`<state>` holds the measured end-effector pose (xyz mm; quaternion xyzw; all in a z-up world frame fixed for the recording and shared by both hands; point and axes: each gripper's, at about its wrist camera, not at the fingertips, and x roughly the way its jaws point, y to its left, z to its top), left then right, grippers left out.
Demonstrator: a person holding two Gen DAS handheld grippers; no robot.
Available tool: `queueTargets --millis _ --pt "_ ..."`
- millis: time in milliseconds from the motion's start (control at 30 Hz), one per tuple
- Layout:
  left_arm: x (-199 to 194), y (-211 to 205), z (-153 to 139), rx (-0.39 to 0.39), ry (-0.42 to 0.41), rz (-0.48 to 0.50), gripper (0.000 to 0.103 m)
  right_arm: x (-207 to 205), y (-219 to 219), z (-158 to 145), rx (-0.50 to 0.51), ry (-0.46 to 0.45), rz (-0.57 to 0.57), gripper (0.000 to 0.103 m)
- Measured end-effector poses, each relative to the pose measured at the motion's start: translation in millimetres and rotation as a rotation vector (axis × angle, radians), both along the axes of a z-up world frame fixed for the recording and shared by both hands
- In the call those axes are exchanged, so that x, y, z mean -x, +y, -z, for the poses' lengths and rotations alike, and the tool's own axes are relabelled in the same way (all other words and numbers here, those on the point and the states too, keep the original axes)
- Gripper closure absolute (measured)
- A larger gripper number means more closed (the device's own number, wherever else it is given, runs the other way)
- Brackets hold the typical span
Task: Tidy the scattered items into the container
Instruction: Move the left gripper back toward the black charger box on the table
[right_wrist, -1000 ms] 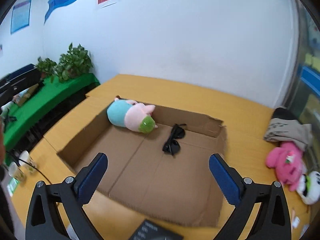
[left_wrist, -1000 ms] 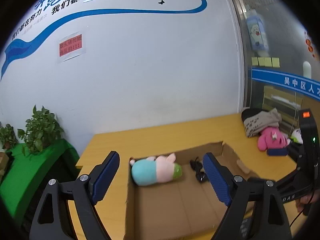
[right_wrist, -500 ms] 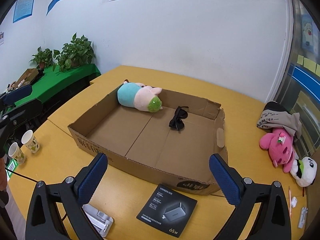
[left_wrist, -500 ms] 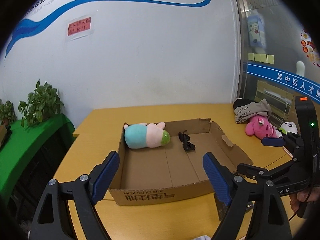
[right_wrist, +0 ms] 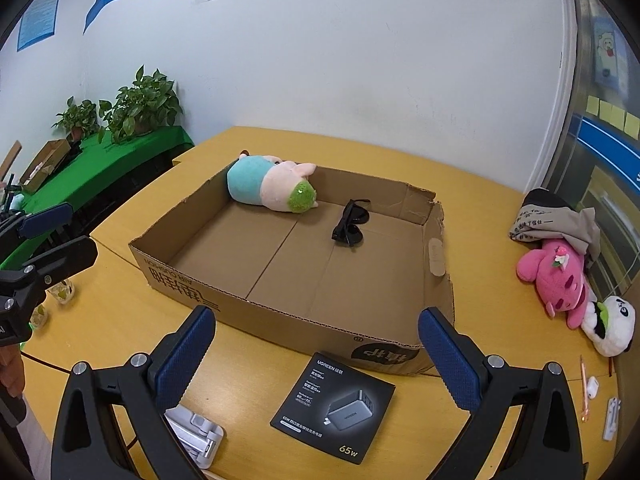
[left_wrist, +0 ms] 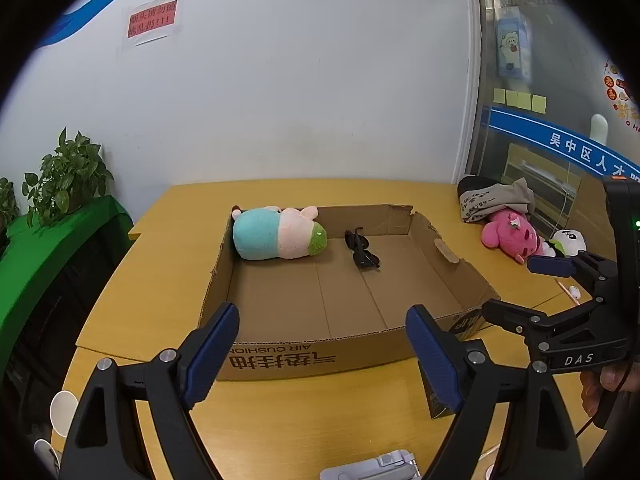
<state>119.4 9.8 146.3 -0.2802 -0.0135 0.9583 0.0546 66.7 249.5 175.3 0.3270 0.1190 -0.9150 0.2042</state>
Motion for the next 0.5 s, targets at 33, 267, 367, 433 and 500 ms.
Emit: queueTargets --millis 33,267,367,433,500 --pt "1.5 -0.1 1.1 -0.003 -0.004 -0.001 0.018 0.3 -0.9 1.1 0.000 -0.001 -0.001 0.000" --pt "10.0 6.2 11.4 -0.010 -0.035 0.007 0.018 6.0 -1.2 9.6 0.009 -0.019 -0.005 0.000" --pt "12.2 10.6 14.7 -0.022 -0.048 0.019 0.018 7.4 0.2 13.4 0.008 -0.028 -0.010 0.000" --pt "14.3 13.9 17.0 -0.026 -0.058 0.037 0.018 8.5 2.7 15.7 0.010 -0.036 -0.013 0.000" --pt "17.1 17.2 20.2 -0.026 -0.070 0.042 0.018 8.7 5.6 18.3 0.012 -0.043 -0.018 0.000"
